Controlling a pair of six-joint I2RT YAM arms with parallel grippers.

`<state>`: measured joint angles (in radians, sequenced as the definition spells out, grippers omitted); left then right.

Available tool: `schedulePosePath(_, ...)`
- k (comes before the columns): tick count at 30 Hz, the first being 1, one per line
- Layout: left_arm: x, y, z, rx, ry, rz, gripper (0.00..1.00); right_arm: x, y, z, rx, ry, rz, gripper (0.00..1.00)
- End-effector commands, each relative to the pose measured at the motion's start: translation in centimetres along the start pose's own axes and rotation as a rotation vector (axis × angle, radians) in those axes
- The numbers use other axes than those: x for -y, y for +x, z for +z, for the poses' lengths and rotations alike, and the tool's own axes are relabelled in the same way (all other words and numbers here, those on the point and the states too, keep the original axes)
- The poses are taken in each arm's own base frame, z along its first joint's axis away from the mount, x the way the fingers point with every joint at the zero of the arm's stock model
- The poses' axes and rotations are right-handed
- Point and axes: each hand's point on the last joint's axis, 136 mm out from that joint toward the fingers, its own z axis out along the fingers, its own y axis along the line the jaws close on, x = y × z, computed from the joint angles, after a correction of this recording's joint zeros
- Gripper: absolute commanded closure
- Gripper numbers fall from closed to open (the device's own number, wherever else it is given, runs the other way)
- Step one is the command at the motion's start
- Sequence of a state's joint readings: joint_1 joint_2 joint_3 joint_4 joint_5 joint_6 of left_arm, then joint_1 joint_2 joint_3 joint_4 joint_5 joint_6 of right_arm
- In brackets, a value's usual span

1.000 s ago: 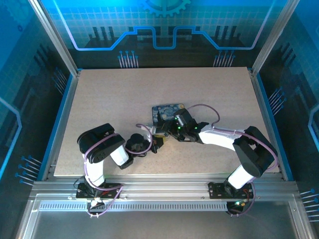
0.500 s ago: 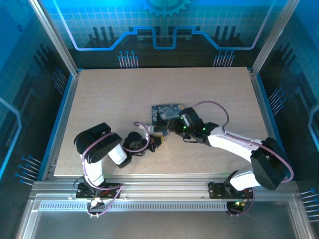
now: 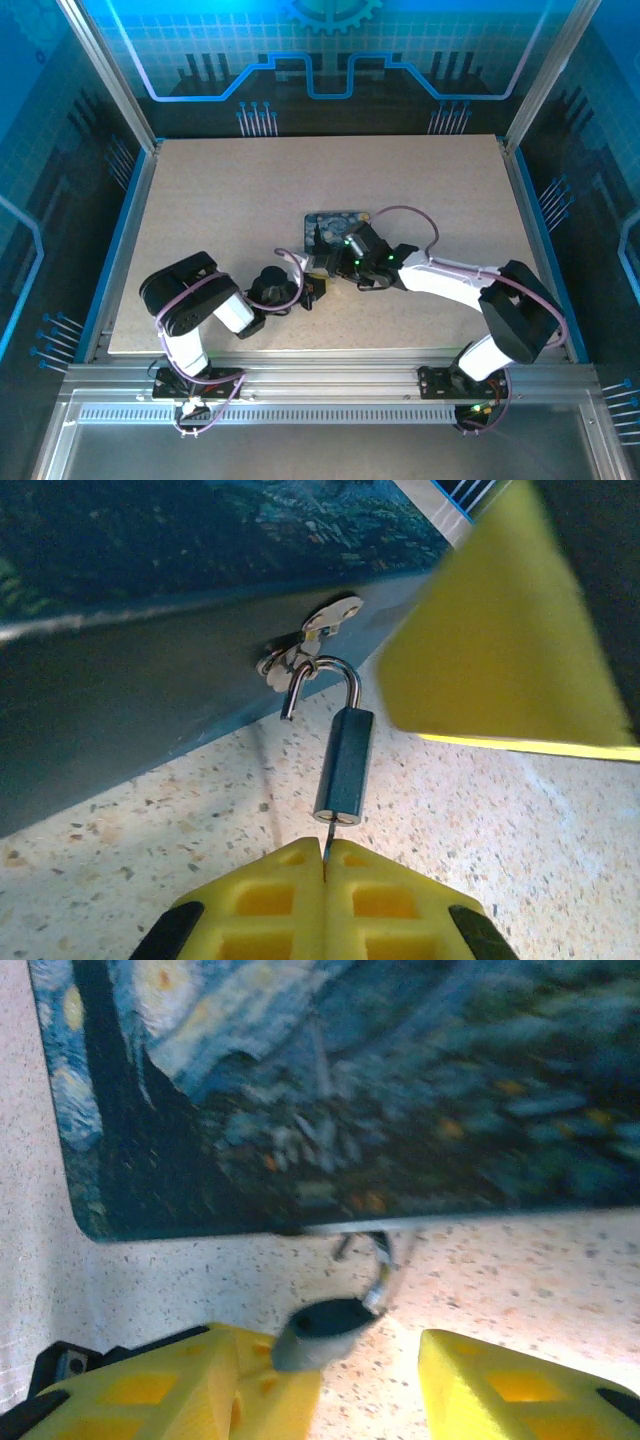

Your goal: Unlock a padlock with a key

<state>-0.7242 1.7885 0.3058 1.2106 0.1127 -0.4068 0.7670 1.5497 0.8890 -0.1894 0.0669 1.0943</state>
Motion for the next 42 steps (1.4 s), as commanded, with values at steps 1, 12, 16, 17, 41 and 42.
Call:
schedulePosePath(1,0.3,-1.0,0.0,0.035,-0.014,0.095,1.0,-0.9,0.5,0.5,-0.028,0.0,-0.007,0.49)
schedulePosePath(12,0.6,-1.0,0.1,0.042,-0.038,0.163,1.0,-0.5,1.2,1.6,-0.045,0.055,-0.001,0.5)
schedulePosePath(16,0.8,-1.1,0.1,0.049,-0.032,0.162,1.0,0.1,1.5,1.7,-0.047,0.075,0.003,0.54)
schedulePosePath(17,0.7,-1.2,0.0,0.051,-0.033,0.163,1.0,0.3,1.5,1.7,-0.048,0.081,0.003,0.56)
schedulePosePath(41,1.6,-1.5,-0.2,0.06,-0.007,0.18,0.99,1.8,1.2,0.3,-0.011,0.104,0.026,0.99)
schedulePosePath(42,1.7,-1.5,-0.2,0.061,-0.001,0.184,0.98,1.9,1.0,0.2,-0.005,0.103,0.027,1.0)
